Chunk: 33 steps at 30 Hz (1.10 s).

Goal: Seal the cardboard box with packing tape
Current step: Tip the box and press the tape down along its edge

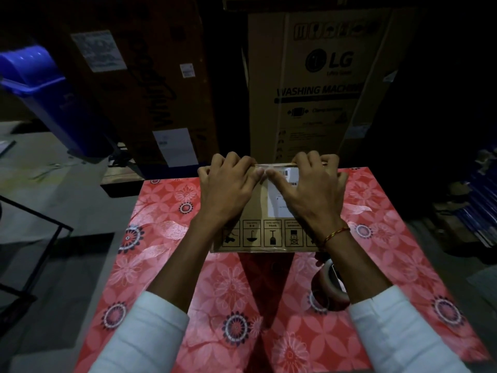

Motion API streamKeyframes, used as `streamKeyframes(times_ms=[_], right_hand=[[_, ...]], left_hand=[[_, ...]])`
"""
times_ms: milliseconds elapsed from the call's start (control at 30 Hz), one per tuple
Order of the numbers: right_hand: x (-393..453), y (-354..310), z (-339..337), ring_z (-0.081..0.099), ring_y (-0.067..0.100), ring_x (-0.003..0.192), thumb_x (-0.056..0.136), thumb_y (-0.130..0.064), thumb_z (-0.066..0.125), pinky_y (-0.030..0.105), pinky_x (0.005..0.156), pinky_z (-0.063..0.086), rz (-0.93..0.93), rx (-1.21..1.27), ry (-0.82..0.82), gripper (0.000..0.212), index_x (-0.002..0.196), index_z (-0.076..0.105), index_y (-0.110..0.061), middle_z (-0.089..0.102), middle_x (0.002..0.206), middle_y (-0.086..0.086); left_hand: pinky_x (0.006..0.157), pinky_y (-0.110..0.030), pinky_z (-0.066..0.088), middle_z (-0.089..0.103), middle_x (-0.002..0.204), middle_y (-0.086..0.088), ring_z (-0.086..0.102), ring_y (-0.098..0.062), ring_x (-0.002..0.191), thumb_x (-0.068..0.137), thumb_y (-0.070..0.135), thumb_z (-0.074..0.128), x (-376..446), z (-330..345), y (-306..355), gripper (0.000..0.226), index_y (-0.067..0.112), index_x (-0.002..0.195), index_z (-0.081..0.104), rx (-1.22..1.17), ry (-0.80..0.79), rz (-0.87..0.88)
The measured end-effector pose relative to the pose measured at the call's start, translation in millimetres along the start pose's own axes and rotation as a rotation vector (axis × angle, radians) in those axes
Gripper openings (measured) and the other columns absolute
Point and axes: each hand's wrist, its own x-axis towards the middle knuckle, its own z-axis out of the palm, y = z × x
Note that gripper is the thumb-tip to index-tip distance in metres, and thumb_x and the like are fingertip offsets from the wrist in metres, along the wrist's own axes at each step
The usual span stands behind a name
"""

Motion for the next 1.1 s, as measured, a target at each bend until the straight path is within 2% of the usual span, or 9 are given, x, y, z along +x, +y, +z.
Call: streamKeyframes(times_ms=[100, 233, 433, 500, 600, 733, 900, 1100], right_hand=[[0.5, 0.4, 1.2, 0.048, 0.026, 0.108, 0.091, -0.075, 0.03, 0.046, 0.079, 0.043, 0.003, -0.021, -0.013, 0.059, 0.103, 0.059, -0.025, 0.059, 0.107, -0.003], [0.7, 2.5, 2.4, 0.047, 0.025, 0.11, 0.096, -0.062, 0.033, 0.044, 0.081, 0.041, -0.006, -0.014, -0.019, 0.045, 0.104, 0.059, -0.026, 0.059, 0.108, -0.004], [-1.8, 4.4, 0.0, 0.047, 0.024, 0.109, 0.101, -0.046, 0.033, 0.044, 0.083, 0.04, -0.006, 0.058, 0.014, 0.034, 0.102, 0.059, -0.025, 0.059, 0.104, -0.005], [-2.9, 4.1, 0.6, 0.047, 0.025, 0.108, 0.102, -0.048, 0.031, 0.044, 0.081, 0.039, -0.013, 0.052, 0.029, 0.037, 0.102, 0.059, -0.024, 0.06, 0.103, -0.003], [-6.1, 4.2, 2.1, 0.049, 0.027, 0.107, 0.098, -0.063, 0.026, 0.043, 0.08, 0.04, -0.029, -0.002, 0.031, 0.054, 0.104, 0.061, -0.023, 0.061, 0.106, -0.001], [-9.2, 5.5, 1.8, 0.048, 0.028, 0.109, 0.088, -0.079, 0.028, 0.044, 0.081, 0.042, -0.035, -0.025, -0.003, 0.067, 0.107, 0.06, -0.023, 0.059, 0.108, 0.0], [-9.6, 10.9, -2.7, 0.046, 0.024, 0.113, 0.087, -0.08, 0.029, 0.042, 0.083, 0.04, -0.092, 0.007, -0.024, 0.068, 0.116, 0.059, -0.026, 0.057, 0.114, -0.003], [-13.8, 8.3, -0.7, 0.049, 0.024, 0.11, 0.094, -0.071, 0.031, 0.045, 0.08, 0.043, -0.051, -0.008, 0.027, 0.056, 0.108, 0.061, -0.026, 0.06, 0.109, -0.003]], left_hand=[[0.085, -0.035, 0.024, 0.055, 0.118, 0.009, 0.042, -0.015, 0.111, 0.094, 0.065, 0.035, -1.8, -1.0, -0.4, 0.05, 0.035, 0.128, 0.057, -0.002, -0.01, -0.004], [0.088, -0.036, 0.023, 0.053, 0.127, 0.008, 0.039, -0.016, 0.119, 0.085, 0.071, 0.041, -0.1, -6.9, -4.6, 0.063, 0.036, 0.136, 0.053, -0.039, -0.103, 0.006], [0.086, -0.036, 0.021, 0.049, 0.132, 0.007, 0.035, -0.016, 0.12, 0.084, 0.07, 0.056, 3.1, -14.9, -7.4, 0.066, 0.037, 0.141, 0.047, -0.075, -0.213, 0.004], [0.087, -0.038, 0.023, 0.048, 0.134, 0.006, 0.034, -0.017, 0.123, 0.084, 0.069, 0.056, 3.3, -16.4, -5.7, 0.066, 0.037, 0.141, 0.046, -0.073, -0.231, -0.003], [0.091, -0.041, 0.027, 0.044, 0.138, 0.004, 0.03, -0.019, 0.129, 0.084, 0.068, 0.058, 2.7, -18.2, -3.9, 0.067, 0.037, 0.142, 0.044, -0.095, -0.282, -0.017], [0.087, -0.038, 0.023, 0.041, 0.141, 0.004, 0.028, -0.02, 0.13, 0.08, 0.071, 0.06, -0.1, -18.9, -4.6, 0.075, 0.036, 0.144, 0.041, -0.08, -0.307, 0.008], [0.092, -0.044, 0.03, 0.045, 0.135, 0.004, 0.034, -0.019, 0.126, 0.095, 0.068, 0.028, -6.6, -10.9, 3.1, 0.055, 0.036, 0.136, 0.046, -0.011, -0.184, -0.026], [0.081, -0.043, 0.041, 0.052, 0.117, -0.001, 0.046, -0.024, 0.11, 0.097, 0.068, 0.024, -19.9, 4.3, 15.7, 0.054, 0.028, 0.118, 0.053, 0.171, 0.025, -0.073]])
